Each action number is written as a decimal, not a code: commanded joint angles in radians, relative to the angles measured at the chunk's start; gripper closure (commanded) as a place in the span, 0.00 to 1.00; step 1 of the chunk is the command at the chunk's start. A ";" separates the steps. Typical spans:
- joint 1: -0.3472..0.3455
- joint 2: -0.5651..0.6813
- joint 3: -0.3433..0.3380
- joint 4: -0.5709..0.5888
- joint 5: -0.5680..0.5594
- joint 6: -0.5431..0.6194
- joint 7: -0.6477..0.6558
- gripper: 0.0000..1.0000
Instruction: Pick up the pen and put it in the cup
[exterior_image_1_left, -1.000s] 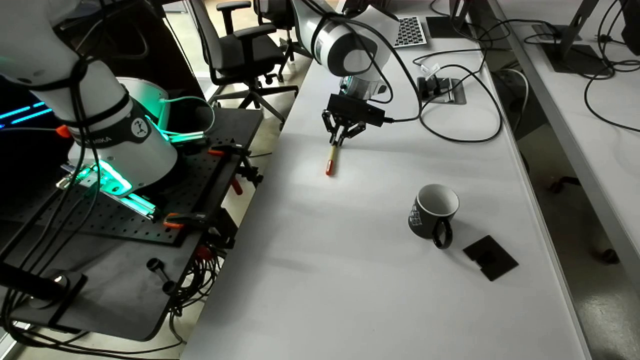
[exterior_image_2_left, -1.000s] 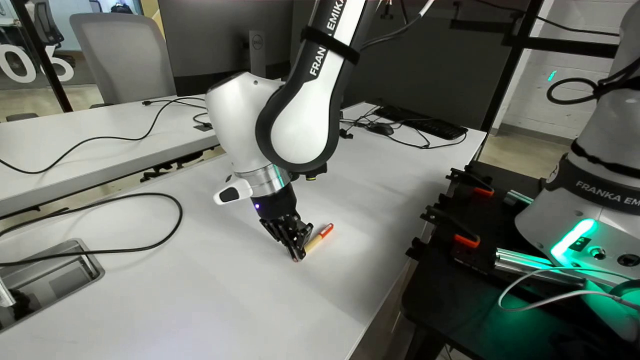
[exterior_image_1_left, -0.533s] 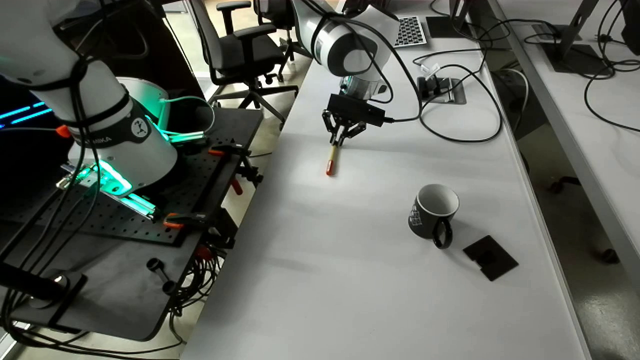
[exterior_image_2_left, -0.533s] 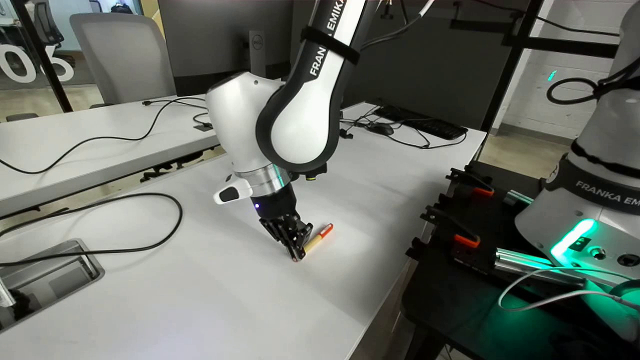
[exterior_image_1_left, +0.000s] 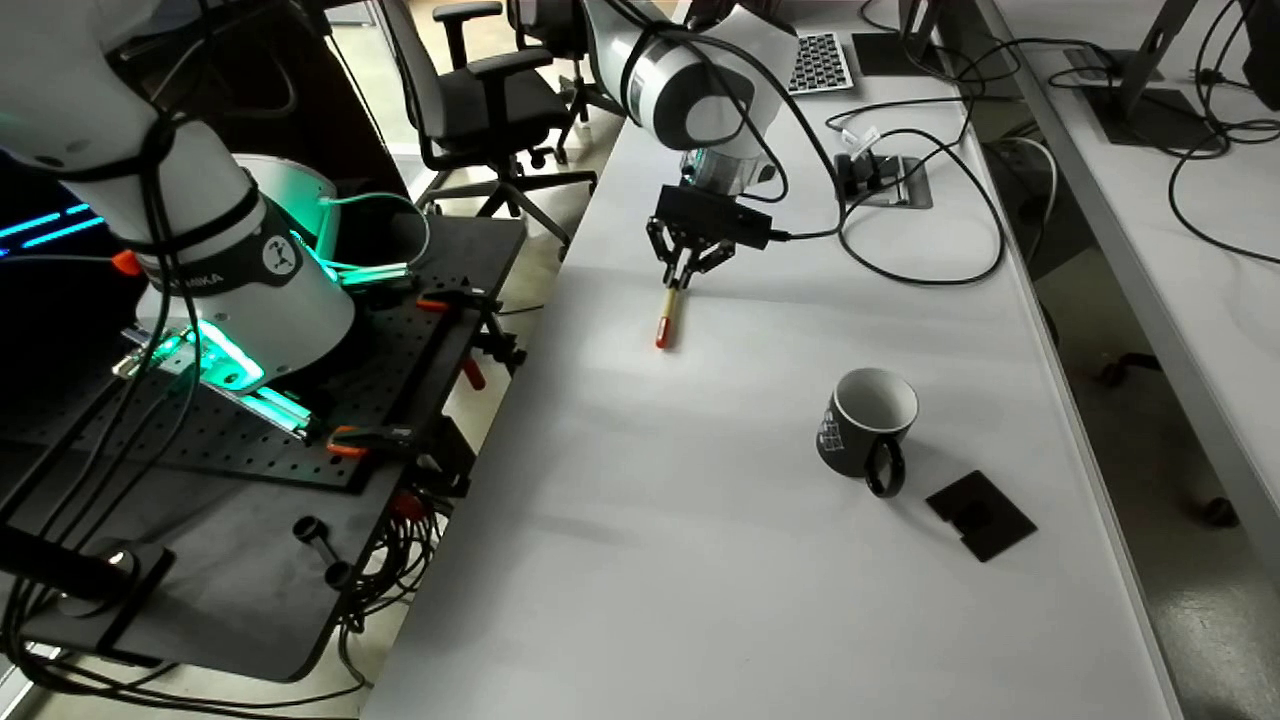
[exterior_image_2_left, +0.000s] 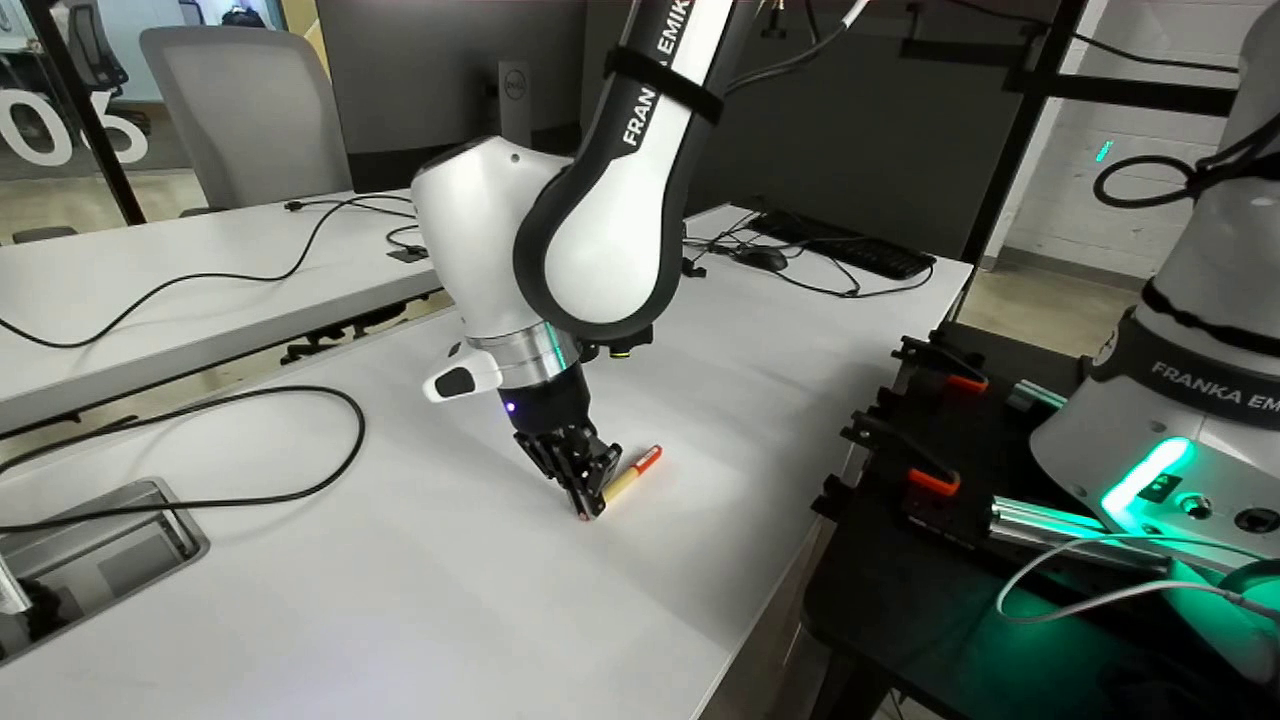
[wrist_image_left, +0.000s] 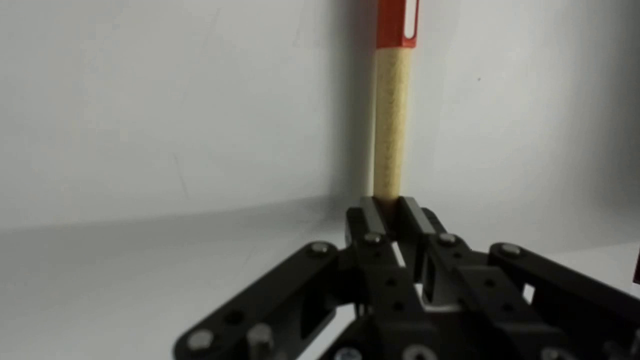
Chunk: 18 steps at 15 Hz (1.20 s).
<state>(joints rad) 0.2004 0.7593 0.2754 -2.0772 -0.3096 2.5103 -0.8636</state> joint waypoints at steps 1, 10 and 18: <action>0.011 -0.077 -0.005 -0.061 -0.019 0.022 0.038 0.97; 0.035 -0.258 -0.008 -0.143 -0.038 -0.018 0.101 0.97; -0.112 -0.335 0.131 -0.202 0.140 0.132 -0.142 0.97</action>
<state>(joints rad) 0.1648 0.4531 0.3395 -2.2327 -0.2615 2.5589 -0.8732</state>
